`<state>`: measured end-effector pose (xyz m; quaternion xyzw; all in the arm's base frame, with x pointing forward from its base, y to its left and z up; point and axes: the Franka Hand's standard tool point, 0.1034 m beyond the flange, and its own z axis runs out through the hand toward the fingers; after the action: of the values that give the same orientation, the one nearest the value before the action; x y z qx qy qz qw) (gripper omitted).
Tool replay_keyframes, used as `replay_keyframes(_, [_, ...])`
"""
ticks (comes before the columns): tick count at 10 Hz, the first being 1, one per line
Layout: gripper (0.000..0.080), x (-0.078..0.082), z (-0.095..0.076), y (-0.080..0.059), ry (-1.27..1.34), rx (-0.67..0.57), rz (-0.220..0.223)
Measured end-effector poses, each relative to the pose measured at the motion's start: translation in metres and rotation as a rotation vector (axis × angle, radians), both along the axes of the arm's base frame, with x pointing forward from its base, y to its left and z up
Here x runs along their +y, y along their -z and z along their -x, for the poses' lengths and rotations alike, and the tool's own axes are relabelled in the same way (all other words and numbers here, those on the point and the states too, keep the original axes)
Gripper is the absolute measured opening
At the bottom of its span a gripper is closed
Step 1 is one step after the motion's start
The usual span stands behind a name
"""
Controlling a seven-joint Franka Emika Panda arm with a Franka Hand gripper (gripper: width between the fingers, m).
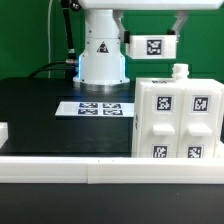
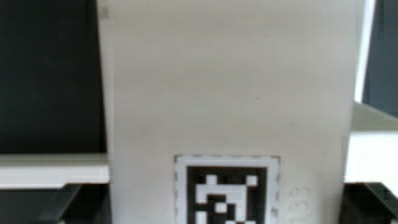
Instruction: Assemble cabinet
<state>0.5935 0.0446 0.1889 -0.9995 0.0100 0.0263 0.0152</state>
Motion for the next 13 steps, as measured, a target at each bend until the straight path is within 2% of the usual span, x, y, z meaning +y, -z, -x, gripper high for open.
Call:
replay_keyframes(1, [0.0558, 0.007, -0.001, -0.003, 0.011, -0.001, 0.000])
replay_keyframes(3, [0.0558, 0.004, 0.000, -0.001, 0.008, 0.002, 0.001])
replay_keyframes(5, [0.0558, 0.011, 0.001, 0.005, -0.004, -0.015, 0.002])
replay_keyframes(9, [0.0558, 0.025, -0.018, 0.011, -0.022, -0.024, 0.003])
replay_keyframes(13, [0.0558, 0.028, -0.020, 0.012, -0.026, -0.030, 0.002])
